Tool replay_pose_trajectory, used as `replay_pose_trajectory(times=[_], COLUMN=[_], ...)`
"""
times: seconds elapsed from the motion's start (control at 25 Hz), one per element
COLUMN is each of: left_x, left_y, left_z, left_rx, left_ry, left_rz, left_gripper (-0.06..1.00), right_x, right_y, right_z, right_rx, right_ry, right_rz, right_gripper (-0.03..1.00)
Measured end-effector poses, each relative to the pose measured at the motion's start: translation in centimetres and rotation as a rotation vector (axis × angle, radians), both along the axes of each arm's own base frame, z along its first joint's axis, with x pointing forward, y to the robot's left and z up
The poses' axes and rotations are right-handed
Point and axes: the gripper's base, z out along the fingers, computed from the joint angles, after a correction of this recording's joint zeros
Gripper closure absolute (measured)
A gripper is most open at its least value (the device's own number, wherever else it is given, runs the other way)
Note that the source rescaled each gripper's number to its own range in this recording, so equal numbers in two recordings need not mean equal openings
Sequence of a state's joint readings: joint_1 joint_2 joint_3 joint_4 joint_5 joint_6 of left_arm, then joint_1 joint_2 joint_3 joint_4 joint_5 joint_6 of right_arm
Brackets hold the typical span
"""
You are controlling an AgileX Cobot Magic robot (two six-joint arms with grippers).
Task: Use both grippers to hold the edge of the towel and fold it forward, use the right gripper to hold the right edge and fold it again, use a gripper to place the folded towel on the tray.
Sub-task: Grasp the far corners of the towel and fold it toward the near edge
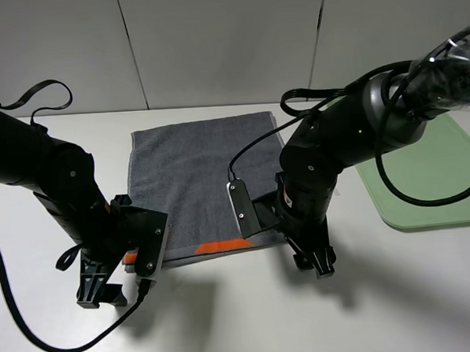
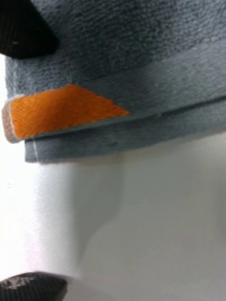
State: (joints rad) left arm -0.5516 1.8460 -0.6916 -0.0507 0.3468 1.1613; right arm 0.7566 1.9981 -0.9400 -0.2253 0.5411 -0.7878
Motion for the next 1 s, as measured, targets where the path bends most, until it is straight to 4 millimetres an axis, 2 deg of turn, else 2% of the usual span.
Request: replay_pose_trajectory(times=[0.36,0.56,0.8,1.0], left_x=[0.01,0.05,0.19,0.23], left_y=[0.0,-0.01,-0.06,-0.08], left_z=[0.0,0.0,-0.03,-0.05], left_rx=[0.0,-0.002,-0.006,-0.008], left_ry=[-0.001,-0.006,-0.021,-0.025], left_rz=[-0.002,-0.003,-0.012,-0.017], left_gripper=[0.07,0.1,0.23,0.46], right_x=[-0.06,0.03,0.1,0.21], right_y=[0.13,0.22,0.3,0.46], right_z=[-0.21,-0.22,-0.23,-0.25], right_rx=[0.014,0.021,0.029,0.046], right_ry=[0.009,0.0,-0.006,-0.017], right_rz=[-0.012,-0.007,-0.008,-0.008], right_gripper=[0.47,0.53,0.56,0.7])
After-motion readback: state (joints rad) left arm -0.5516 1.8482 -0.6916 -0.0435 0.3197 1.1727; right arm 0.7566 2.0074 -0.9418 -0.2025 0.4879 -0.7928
